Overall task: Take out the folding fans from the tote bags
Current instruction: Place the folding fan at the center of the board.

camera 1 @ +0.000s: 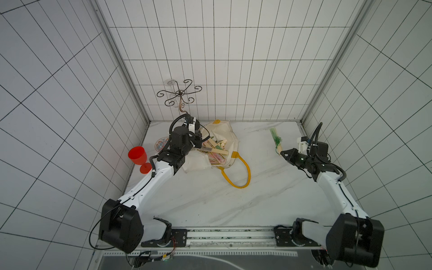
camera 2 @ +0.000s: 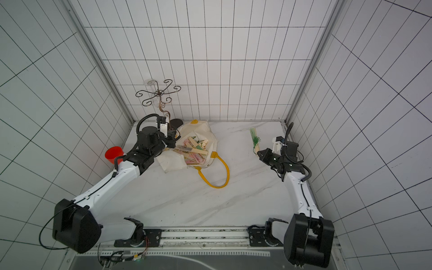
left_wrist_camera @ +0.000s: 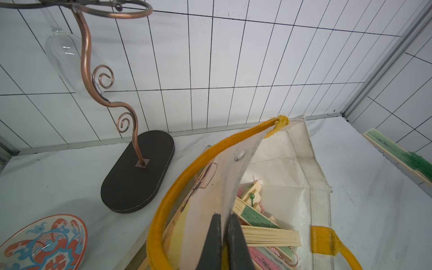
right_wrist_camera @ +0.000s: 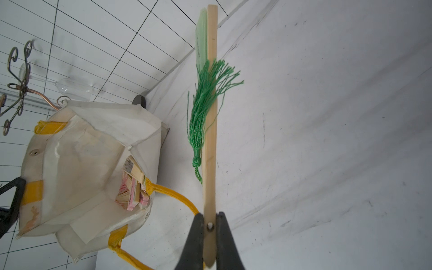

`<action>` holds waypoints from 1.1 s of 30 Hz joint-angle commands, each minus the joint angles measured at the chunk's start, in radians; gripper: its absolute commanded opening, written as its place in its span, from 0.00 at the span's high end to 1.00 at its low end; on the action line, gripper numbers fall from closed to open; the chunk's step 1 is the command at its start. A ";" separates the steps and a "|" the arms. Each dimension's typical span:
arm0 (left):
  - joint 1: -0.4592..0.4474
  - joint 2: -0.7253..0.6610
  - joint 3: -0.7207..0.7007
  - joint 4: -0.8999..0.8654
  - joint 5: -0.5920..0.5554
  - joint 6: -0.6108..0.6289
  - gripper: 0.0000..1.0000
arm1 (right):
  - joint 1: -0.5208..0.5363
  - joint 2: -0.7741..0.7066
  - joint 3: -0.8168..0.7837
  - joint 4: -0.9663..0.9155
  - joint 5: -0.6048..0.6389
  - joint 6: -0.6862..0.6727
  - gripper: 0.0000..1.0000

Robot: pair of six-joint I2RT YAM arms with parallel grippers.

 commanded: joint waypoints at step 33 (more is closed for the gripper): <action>-0.003 -0.104 -0.116 0.082 0.321 0.134 1.00 | 0.029 0.379 0.104 0.009 0.185 -0.040 0.59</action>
